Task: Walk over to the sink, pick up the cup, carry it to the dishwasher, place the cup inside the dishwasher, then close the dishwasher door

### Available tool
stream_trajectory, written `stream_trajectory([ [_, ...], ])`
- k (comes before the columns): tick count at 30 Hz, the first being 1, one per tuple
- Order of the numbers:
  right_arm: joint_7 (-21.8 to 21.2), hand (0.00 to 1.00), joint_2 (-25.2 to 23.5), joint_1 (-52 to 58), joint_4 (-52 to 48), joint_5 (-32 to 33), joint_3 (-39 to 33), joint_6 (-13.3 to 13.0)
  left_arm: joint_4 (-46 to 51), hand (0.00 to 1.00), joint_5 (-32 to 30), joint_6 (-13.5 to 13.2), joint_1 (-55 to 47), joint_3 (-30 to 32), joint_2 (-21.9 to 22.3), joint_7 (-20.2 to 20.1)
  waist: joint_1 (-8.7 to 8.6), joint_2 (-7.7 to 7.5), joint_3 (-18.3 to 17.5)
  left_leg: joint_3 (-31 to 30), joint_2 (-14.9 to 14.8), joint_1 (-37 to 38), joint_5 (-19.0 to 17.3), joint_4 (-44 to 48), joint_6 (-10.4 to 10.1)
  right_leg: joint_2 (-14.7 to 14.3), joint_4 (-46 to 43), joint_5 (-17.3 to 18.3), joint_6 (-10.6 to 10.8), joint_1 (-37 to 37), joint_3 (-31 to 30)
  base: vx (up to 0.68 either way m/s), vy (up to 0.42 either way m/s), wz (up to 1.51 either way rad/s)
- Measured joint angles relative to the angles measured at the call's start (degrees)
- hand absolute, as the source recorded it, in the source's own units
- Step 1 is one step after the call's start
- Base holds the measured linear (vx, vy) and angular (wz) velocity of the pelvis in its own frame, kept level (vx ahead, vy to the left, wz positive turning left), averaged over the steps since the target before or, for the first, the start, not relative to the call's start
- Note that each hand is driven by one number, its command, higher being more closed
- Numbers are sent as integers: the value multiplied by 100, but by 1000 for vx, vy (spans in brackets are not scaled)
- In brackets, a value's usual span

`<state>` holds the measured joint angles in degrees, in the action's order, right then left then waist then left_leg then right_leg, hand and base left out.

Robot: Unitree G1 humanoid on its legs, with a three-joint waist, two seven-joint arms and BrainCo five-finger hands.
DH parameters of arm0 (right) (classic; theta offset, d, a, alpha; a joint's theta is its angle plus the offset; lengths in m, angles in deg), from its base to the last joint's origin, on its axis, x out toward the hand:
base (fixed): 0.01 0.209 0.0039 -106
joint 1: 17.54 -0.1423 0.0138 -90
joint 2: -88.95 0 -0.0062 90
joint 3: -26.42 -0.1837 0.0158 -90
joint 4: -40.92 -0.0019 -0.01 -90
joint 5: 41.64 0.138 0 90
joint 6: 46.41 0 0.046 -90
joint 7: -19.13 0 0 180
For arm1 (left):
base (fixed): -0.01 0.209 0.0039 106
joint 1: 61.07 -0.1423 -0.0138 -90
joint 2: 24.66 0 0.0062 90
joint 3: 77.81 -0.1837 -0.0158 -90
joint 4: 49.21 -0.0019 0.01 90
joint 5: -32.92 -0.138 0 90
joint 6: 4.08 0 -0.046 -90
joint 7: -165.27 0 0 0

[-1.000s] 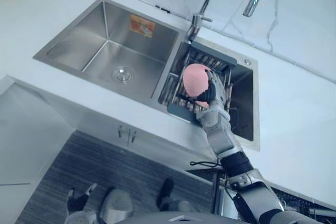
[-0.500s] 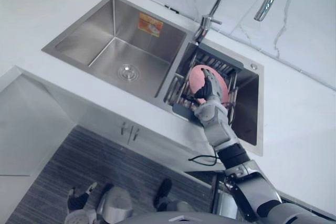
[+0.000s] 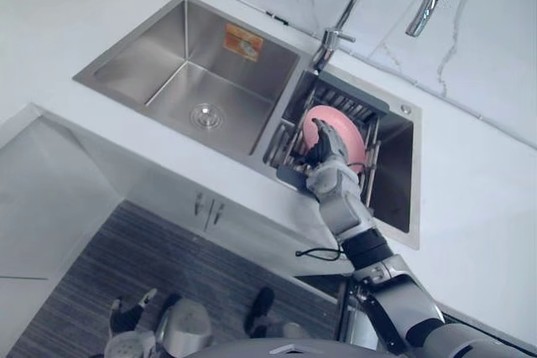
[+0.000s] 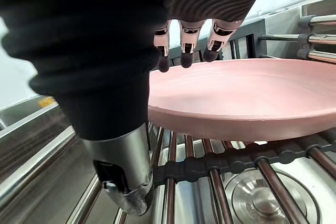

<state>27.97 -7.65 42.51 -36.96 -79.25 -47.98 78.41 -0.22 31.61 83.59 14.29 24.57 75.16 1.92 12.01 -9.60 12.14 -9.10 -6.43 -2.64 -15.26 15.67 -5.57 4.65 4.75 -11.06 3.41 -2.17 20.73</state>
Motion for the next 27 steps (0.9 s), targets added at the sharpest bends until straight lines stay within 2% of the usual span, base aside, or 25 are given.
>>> stream_trajectory([
  [4,56,0,-53,-21,34,-109,0,261,0,0,0,6,0,-121,2,5,17,-7,-5,-30,0,1,40,-46,-11,3,0,-1,-2,4,18,-13,-1,5],
  [9,434,0,-195,-293,438,-109,-10,593,8,0,9,61,0,-136,14,7,25,3,5,-30,-5,12,75,-86,-16,5,0,1,-18,4,26,-2,-1,1],
  [11,453,0,-199,-333,518,-104,-9,669,28,0,13,82,0,-141,14,8,48,13,24,-31,-6,11,79,-90,-13,6,1,4,-24,4,32,0,0,0],
  [13,517,0,-207,-443,681,-91,-11,761,138,0,39,132,-5,-171,10,12,69,-47,58,-37,-7,2,90,-95,-12,6,1,5,-25,5,46,-16,5,3],
  [20,642,0,-205,-746,1087,25,-50,856,287,0,123,275,-4,-356,-23,32,142,-68,72,-55,-2,-16,96,-102,-19,15,0,14,-23,5,82,-1,1,1],
  [25,641,0,-157,-1034,1434,444,-117,913,511,0,126,400,0,-417,-22,31,187,-61,77,-101,4,-22,158,-196,-36,19,0,28,-13,7,181,3,-4,8],
  [26,630,100,-125,-1107,1547,509,-136,913,558,0,127,450,-2,-449,-21,31,213,-44,89,-113,5,-21,178,-224,-42,21,0,36,-15,10,188,7,-6,11],
  [27,604,100,-68,-1173,1612,623,-137,916,578,0,127,475,7,-472,-22,30,239,-28,105,-124,5,-12,204,-270,-47,25,0,41,-16,10,197,7,-6,10],
])
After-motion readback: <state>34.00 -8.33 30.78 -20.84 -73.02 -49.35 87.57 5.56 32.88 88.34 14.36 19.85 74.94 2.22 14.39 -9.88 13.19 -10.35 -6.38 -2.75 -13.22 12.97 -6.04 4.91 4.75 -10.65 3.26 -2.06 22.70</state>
